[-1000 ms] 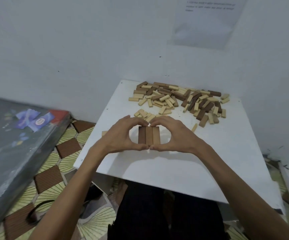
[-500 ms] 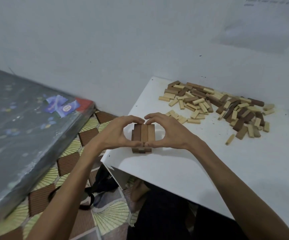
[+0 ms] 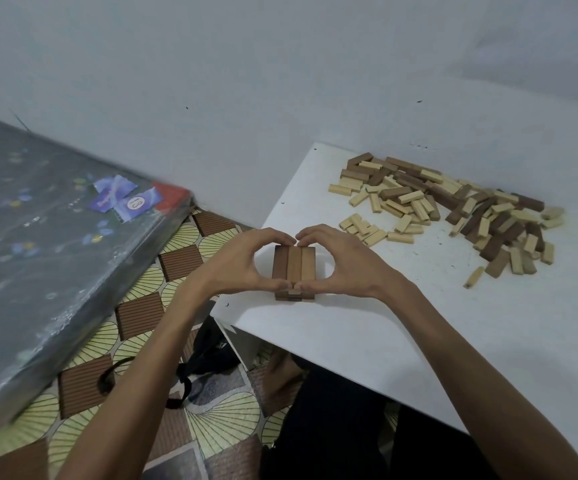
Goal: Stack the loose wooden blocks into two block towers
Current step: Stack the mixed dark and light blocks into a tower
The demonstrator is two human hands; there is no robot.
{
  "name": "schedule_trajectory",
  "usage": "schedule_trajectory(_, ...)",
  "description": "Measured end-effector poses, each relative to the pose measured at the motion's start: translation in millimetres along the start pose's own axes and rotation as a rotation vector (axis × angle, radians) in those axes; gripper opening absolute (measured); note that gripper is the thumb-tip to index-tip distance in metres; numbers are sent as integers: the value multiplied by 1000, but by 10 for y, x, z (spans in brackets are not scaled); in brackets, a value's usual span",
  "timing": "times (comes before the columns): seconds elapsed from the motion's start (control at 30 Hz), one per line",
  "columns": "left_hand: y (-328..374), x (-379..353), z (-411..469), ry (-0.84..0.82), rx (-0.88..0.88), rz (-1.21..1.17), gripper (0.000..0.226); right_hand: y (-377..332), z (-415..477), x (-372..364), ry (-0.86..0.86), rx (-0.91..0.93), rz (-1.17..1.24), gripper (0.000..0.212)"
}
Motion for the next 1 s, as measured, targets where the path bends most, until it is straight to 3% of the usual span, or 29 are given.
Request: schedule_trajectory(1.0,-36,-58,31,13,7,11,67,13,-56,-31,4,-25,53,68)
Point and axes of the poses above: each hand's wrist, its own z-axis towards the middle knuckle, its own x-axis out of the back of the hand, y = z × x, the point moved 1 cm from there along z, towards the middle knuckle, and after that the axes turned 5 degrees about -y, right-handed, at the moved point
